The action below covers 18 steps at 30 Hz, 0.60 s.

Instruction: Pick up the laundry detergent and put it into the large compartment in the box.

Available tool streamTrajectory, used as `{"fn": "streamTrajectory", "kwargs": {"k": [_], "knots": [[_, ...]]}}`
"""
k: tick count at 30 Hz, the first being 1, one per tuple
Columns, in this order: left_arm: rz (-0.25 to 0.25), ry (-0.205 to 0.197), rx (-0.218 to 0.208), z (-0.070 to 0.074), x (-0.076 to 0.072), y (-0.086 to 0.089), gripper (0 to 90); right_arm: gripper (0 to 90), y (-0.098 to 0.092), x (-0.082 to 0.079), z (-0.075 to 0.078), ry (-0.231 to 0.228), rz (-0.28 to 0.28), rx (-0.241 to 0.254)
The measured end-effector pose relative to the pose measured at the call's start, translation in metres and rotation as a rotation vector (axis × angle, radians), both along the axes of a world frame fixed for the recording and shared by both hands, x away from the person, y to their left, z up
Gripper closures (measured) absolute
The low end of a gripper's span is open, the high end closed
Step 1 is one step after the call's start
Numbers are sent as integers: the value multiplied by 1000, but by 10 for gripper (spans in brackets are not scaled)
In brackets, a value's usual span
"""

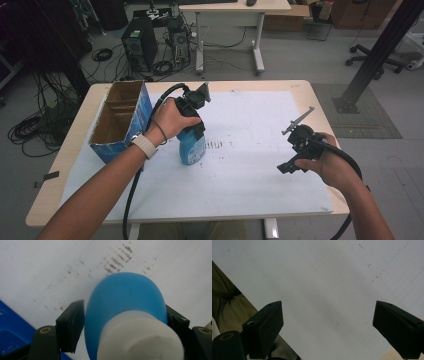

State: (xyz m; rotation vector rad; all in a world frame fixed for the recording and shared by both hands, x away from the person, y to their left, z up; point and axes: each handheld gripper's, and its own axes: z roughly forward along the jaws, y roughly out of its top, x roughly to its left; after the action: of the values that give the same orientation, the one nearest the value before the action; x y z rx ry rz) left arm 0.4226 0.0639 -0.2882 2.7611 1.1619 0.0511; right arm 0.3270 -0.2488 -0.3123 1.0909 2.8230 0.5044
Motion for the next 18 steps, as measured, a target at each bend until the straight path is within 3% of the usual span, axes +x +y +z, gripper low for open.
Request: {"fn": "streamTrajectory", "kwargs": {"k": [7, 18], "knots": [[4, 5, -5, 1, -1, -1, 366, 97, -1, 0, 0, -1, -2, 1], [12, -4, 0, 1, -2, -2, 371, 98, -1, -1, 1, -4, -2, 2]]}}
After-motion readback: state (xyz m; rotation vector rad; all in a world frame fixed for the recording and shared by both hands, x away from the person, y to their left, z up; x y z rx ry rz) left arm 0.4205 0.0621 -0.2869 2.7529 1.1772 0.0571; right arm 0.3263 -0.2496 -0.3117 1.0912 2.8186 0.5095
